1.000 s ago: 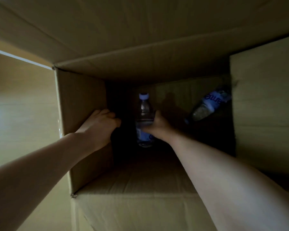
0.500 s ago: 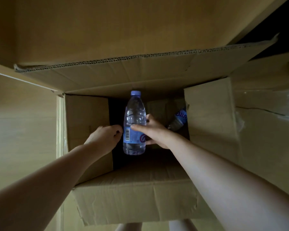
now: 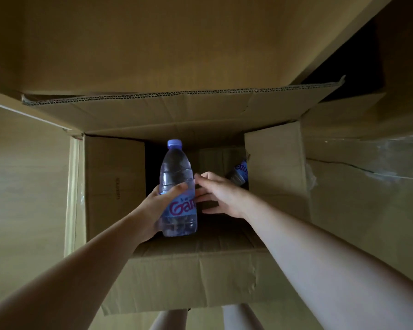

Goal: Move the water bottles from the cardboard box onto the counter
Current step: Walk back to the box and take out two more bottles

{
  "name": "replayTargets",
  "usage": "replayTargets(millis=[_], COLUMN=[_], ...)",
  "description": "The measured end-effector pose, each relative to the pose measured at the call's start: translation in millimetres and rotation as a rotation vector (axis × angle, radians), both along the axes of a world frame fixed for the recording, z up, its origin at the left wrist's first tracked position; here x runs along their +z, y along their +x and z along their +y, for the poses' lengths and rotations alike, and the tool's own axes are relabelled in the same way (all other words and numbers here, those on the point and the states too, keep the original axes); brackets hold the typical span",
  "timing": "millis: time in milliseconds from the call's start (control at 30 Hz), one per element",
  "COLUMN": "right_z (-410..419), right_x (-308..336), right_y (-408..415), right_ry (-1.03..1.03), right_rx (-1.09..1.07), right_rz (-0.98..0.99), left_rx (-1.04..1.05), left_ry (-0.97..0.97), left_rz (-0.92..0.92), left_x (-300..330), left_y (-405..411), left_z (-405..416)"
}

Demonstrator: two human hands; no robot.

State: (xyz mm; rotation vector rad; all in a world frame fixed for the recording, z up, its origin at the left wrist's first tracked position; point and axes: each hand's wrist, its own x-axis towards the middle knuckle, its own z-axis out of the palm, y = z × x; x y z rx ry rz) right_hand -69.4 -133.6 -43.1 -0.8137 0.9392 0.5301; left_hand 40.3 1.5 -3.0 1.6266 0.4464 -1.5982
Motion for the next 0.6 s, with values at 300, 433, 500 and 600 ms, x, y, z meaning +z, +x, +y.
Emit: replayTargets(millis=[300,433,500,600], right_z=[25,32,30,26], right_x=[-9,-13,-21,-44], right_y=[-19,-18,-20,-25], right_ry=[0.293,0.225,0.182,-0.357], right_rx=[-0.329,-0.314,-0.307,0.062], right_rz=[-0.017,-0.002,0.046,0.28], left_rx=[-0.215,-0.296,-0.259,-0.145], left_ry=[-0.005,-0.023,0.026,0.077], left_rz=[-0.201,-0.311,-0.309,-0.294], left_x=[-16,-30,-36,-47], left_y=[-14,-14,-17,-23], left_z=[-11,-7,-4,-5])
